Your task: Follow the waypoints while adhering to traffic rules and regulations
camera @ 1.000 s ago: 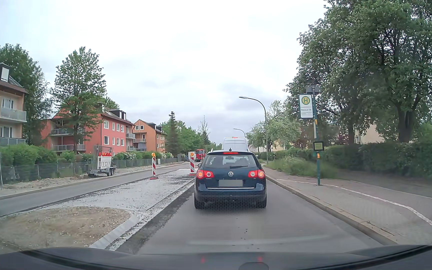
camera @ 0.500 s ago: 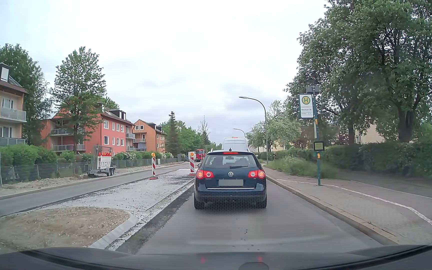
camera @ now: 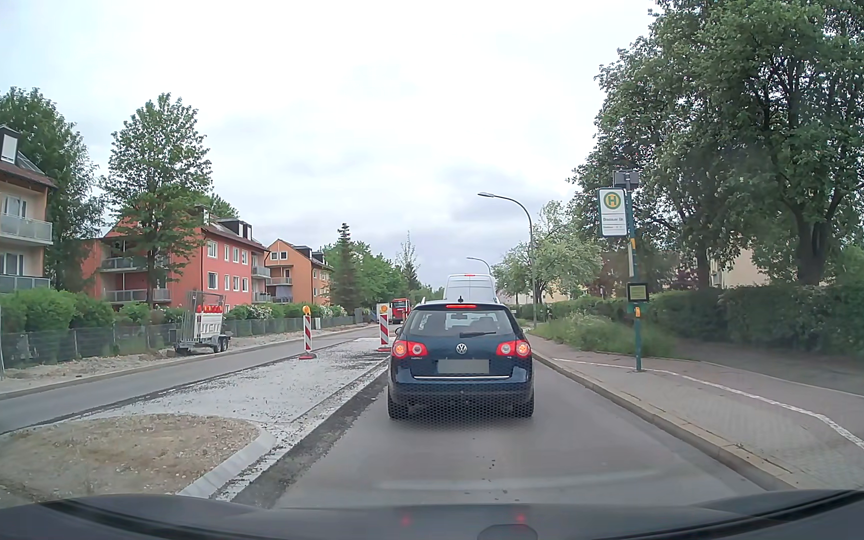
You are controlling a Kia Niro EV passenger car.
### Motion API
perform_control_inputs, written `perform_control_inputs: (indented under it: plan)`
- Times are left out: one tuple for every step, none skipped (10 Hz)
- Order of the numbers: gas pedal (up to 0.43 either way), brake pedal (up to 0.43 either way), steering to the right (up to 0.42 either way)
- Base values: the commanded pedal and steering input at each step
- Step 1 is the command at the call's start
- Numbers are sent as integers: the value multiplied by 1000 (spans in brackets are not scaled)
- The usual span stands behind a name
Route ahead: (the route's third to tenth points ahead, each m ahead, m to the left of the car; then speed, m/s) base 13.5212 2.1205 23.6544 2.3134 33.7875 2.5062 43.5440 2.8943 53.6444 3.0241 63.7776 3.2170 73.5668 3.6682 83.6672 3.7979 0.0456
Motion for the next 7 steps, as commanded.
perform_control_inputs:
  plan:
    - [0,85,-1]
    - [0,91,-1]
    - [0,91,-1]
    - [0,91,-1]
    - [0,98,-1]
    - [0,98,-1]
    - [0,104,-1]
